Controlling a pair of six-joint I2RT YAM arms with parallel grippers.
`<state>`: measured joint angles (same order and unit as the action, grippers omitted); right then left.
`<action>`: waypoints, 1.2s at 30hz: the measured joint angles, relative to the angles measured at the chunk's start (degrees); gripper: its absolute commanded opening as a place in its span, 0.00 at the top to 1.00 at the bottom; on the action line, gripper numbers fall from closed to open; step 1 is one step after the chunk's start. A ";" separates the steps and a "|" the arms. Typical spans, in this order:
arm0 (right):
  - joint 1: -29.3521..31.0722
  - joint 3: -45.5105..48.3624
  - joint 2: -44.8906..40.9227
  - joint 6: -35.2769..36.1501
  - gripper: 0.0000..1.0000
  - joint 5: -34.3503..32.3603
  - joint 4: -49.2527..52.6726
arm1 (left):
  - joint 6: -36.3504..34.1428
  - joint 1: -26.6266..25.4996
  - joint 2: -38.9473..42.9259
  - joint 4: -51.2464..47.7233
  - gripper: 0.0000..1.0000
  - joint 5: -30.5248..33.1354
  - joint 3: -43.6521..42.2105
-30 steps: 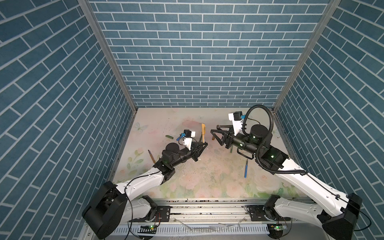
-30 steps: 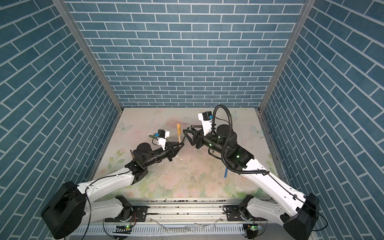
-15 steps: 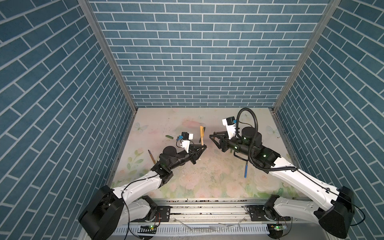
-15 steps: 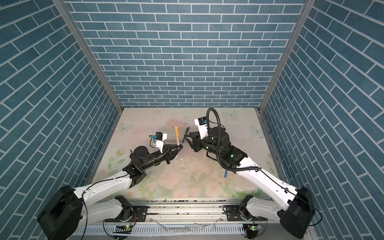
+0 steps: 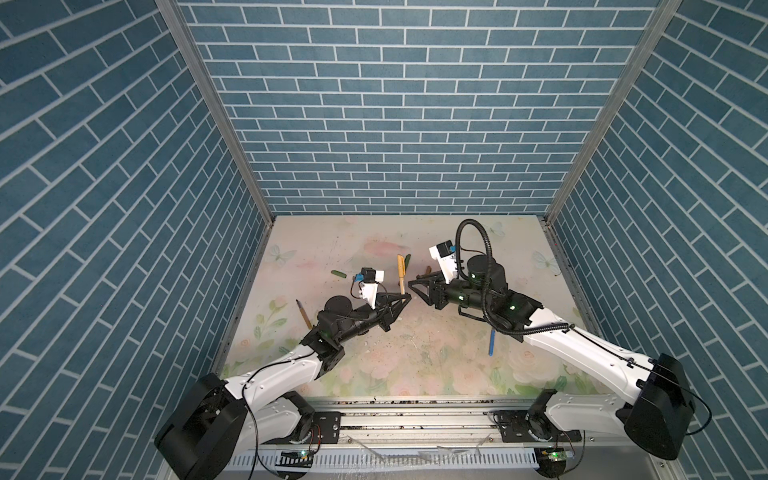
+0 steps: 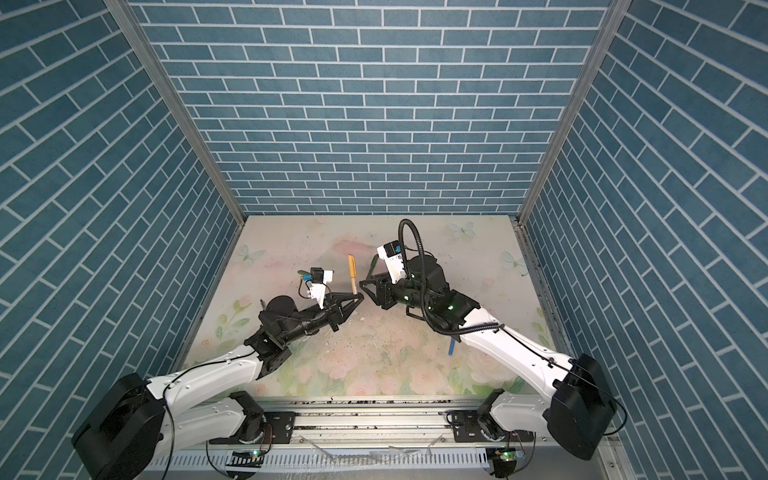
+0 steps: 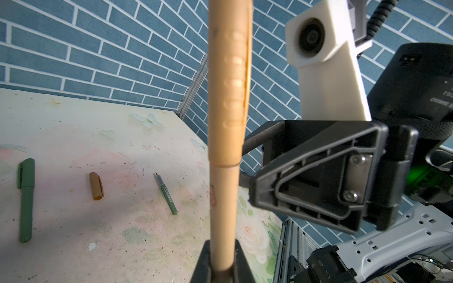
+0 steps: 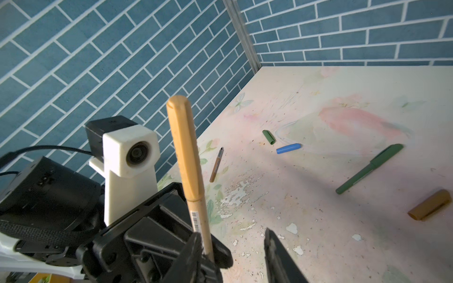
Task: Insert the pens into the pen caps
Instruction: 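Pull the right gripper back holding the capped tan pen while the left gripper releases, then set the capped tan pen down with the right gripper while the left moves off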
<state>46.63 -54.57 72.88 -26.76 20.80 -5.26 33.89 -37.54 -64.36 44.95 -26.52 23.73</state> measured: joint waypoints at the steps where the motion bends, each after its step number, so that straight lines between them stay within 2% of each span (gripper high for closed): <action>1: 0.02 -0.11 0.55 -0.02 0.57 0.74 -0.46 | 0.02 0.00 0.00 0.02 1.00 -0.11 0.00; 5: 0.15 -0.13 1.86 -0.79 0.62 3.80 -2.84 | 0.04 0.00 -0.13 0.39 1.00 -0.61 0.00; 9: 0.20 -0.26 2.97 -2.19 0.75 5.90 -5.49 | 0.11 0.00 -0.26 0.90 1.00 -1.20 0.00; 11: 0.22 -0.83 4.04 -3.26 0.85 7.15 -6.38 | 0.20 0.02 -0.28 0.92 1.00 -1.22 -0.02; 13: 0.24 -1.27 4.83 -3.02 0.90 7.72 -6.97 | 0.68 0.20 -0.26 1.01 1.00 -0.96 -0.15; 14: 0.20 -1.27 4.94 -2.95 0.91 7.91 -7.13 | 0.92 0.26 -0.26 1.03 0.97 -0.83 -0.17; 15: 0.15 -1.27 4.98 -2.93 0.91 7.96 -7.13 | 1.07 0.28 -0.26 1.01 0.84 -0.81 -0.20; 17: 0.17 -1.27 4.98 -3.26 0.92 7.65 -7.28 | 1.05 0.24 -0.24 1.18 0.48 -0.68 -0.22; 19: 0.20 -1.27 4.98 -3.93 0.92 6.91 -7.32 | 1.27 0.09 0.09 1.07 0.26 0.17 -0.50; 20: 0.20 -1.33 4.98 -4.15 0.92 5.99 -7.23 | 1.36 0.00 0.66 0.70 0.19 1.03 -0.94; 24: 0.13 -3.74 4.98 -4.48 0.91 0.04 -4.26 | 2.67 0.02 6.45 -3.37 0.10 7.06 -4.00; 27: -1.36 -8.07 6.14 -5.25 0.91 -5.42 -1.36 | 4.37 0.09 15.04 -11.10 0.05 14.45 -5.62; 32: -7.65 -16.70 16.61 -9.79 0.89 -10.93 2.60 | 8.20 0.44 29.79 -37.05 0.00 31.17 -0.59; 36: -10.54 -21.70 28.55 -12.20 0.88 -13.18 6.84 | 9.44 1.44 35.17 -53.55 0.00 40.24 6.21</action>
<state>36.10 -76.27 101.43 -38.96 7.62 1.58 43.33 -36.10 -29.19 -8.60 13.72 29.93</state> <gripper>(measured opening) 0.130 0.995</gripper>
